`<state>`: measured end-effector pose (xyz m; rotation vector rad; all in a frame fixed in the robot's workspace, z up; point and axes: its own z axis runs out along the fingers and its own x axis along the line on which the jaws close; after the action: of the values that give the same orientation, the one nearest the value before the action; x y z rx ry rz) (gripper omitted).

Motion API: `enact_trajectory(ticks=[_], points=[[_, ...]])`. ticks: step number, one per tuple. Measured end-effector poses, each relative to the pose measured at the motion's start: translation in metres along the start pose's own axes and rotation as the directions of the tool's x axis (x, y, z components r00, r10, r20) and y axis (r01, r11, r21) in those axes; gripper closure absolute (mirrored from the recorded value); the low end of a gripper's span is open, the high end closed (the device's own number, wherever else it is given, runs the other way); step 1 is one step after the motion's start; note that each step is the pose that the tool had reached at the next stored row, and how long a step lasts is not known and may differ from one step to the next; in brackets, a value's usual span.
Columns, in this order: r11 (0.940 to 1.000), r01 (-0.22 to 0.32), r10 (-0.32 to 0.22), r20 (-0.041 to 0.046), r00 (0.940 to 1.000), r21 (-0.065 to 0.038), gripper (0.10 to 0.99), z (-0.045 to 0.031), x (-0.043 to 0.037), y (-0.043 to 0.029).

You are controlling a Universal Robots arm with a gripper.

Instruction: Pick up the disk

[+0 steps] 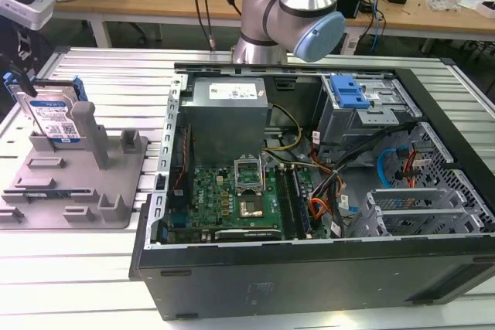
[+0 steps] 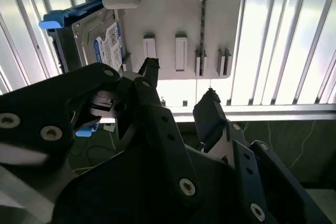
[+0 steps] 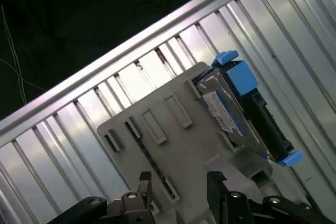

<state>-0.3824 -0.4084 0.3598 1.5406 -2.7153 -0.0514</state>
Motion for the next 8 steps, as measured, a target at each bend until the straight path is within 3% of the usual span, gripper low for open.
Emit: enact_trajectory(ticks=[5, 8], points=[[0.9945, 0.105, -0.105, -0.0039, 0.9945, 0.000, 0.545, 0.0003, 0.0000, 0.0000], [0.9858, 0.168, -0.168, -0.0060, 0.9858, 0.001, 0.545, 0.0006, 0.0000, 0.0000]])
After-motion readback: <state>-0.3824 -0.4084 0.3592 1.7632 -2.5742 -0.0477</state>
